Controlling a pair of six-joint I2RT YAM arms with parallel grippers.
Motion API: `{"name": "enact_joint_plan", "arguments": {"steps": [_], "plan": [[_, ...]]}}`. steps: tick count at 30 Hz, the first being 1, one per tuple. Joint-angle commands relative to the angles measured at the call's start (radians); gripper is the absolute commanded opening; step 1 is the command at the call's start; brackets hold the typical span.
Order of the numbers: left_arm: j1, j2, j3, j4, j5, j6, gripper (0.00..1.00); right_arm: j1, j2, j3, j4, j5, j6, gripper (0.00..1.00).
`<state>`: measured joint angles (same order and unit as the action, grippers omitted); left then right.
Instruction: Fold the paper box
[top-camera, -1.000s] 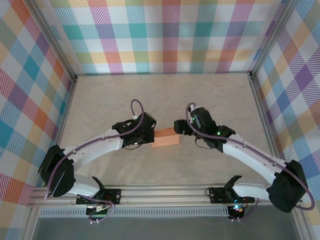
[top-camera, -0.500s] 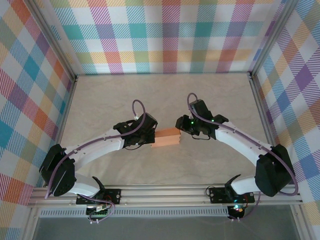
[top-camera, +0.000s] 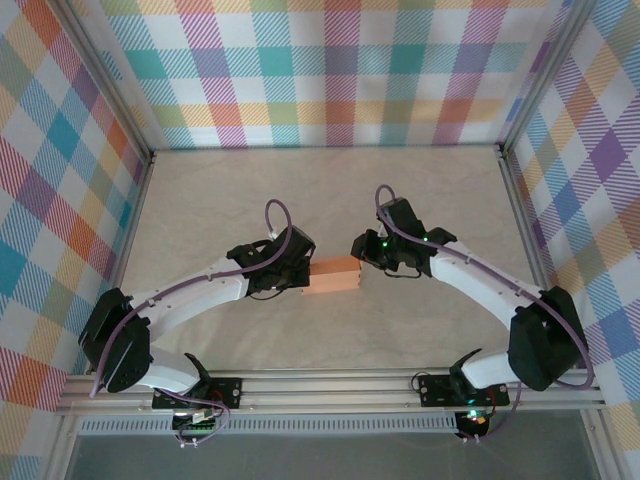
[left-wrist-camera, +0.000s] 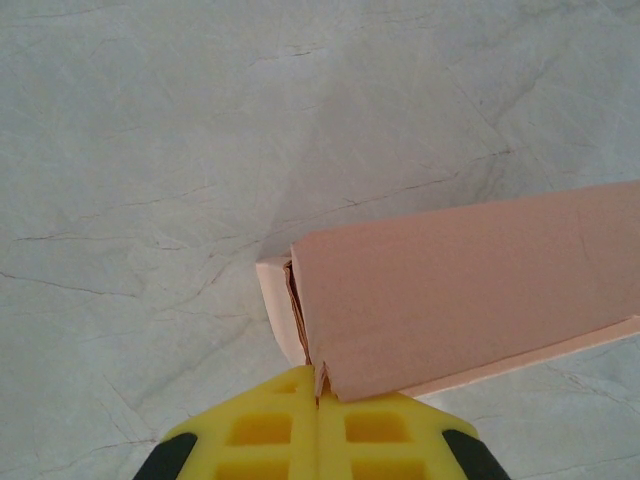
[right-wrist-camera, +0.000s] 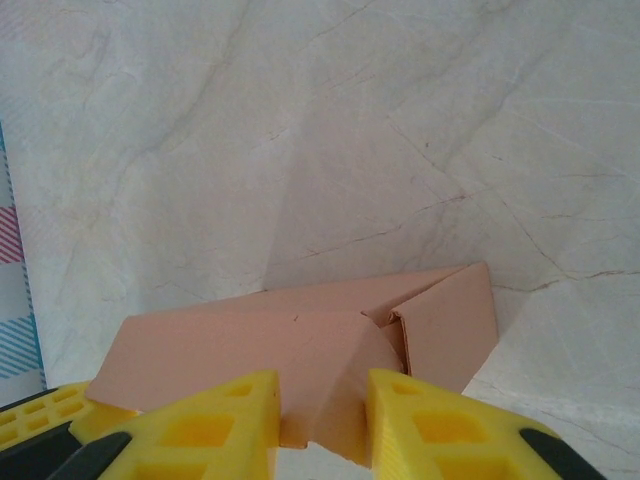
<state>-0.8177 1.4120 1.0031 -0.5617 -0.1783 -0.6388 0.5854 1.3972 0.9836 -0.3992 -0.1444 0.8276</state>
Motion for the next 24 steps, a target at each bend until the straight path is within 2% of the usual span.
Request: {"name": "enact_joint_plan", "arguments": {"steps": [1,11,22,24], "plan": [[-0.014,0.025,-0.011,-0.042,0.016,0.008,0.00,0.010,0.038,0.007,-0.043,-0.060,0.007,0.27],[-0.014,0.029,-0.012,-0.035,0.017,0.013,0.00,0.007,0.055,0.003,-0.012,-0.129,0.049,0.22],[-0.014,0.016,-0.030,-0.029,0.017,0.016,0.00,0.005,0.046,-0.040,-0.040,-0.040,0.014,0.17],[-0.014,0.007,-0.035,-0.028,0.023,0.015,0.09,0.005,0.048,-0.040,-0.036,-0.038,0.015,0.17]]}}
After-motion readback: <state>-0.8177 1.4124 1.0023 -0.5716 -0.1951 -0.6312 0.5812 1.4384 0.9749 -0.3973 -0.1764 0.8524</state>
